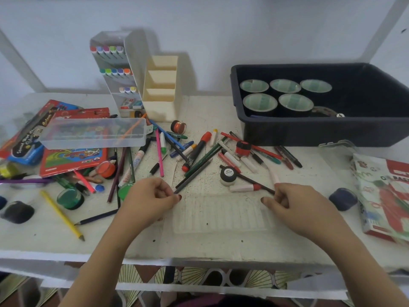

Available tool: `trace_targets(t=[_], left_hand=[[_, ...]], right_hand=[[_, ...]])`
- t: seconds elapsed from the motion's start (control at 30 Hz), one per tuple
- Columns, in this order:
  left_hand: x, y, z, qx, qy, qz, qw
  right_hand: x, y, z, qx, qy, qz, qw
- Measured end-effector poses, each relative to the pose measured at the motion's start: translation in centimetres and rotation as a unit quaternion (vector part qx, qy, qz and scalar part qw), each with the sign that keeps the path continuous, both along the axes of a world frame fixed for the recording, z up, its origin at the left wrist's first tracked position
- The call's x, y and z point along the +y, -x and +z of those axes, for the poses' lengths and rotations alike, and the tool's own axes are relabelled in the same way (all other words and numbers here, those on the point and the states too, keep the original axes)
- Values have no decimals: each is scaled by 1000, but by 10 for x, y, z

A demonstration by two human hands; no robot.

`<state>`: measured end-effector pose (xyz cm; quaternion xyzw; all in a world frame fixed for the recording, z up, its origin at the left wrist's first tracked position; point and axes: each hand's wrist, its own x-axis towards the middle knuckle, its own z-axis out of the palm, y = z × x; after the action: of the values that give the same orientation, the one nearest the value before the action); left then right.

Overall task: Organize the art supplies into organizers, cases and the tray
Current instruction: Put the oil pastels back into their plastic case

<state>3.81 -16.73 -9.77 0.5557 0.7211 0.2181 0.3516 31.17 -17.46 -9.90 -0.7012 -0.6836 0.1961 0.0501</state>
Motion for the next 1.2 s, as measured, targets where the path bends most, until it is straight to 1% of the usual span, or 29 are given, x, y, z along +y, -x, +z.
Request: trace_targets(t=[0.07,0.13,0.23,0.33,0.47,0.6,0.67,0.77,0.9,0.97,1.03,1.1,1.2], left_hand=[[1,-4,-1,8,-51,0,999],[4,-10,0,13,-96,-7,995],[11,-22,4,21,-130,-45,990],[23,-36,9,34,-142,-97,984],[49,-53,11,39,-158,-143,976],[82,-68,9,66,-169,-178,967],[93,-76,9,94,-170,-213,957],[107,-86,8,170,-167,-251,938],[116,-99,6,290,-144,-242,915],[117,-104,4,332,-135,-231,905],[119,-107,4,331,-117,-232,907],[121,-108,4,300,-92,-237,919],[123,-106,4,245,-79,-227,939]], right_hand=[[2,3,4,-11,-40,-2,999],[7,7,7,13,-64,19,998],[17,14,9,26,-83,61,994],[26,21,9,13,-65,91,994],[33,26,11,4,-36,94,995],[33,28,16,12,-11,97,995],[33,28,17,15,-6,94,995],[35,28,15,8,-8,80,997],[37,29,12,5,-4,62,998],[38,29,12,8,-5,61,998],[38,28,12,17,-4,66,998],[38,24,11,44,-9,73,996],[35,17,11,137,-25,59,988]])
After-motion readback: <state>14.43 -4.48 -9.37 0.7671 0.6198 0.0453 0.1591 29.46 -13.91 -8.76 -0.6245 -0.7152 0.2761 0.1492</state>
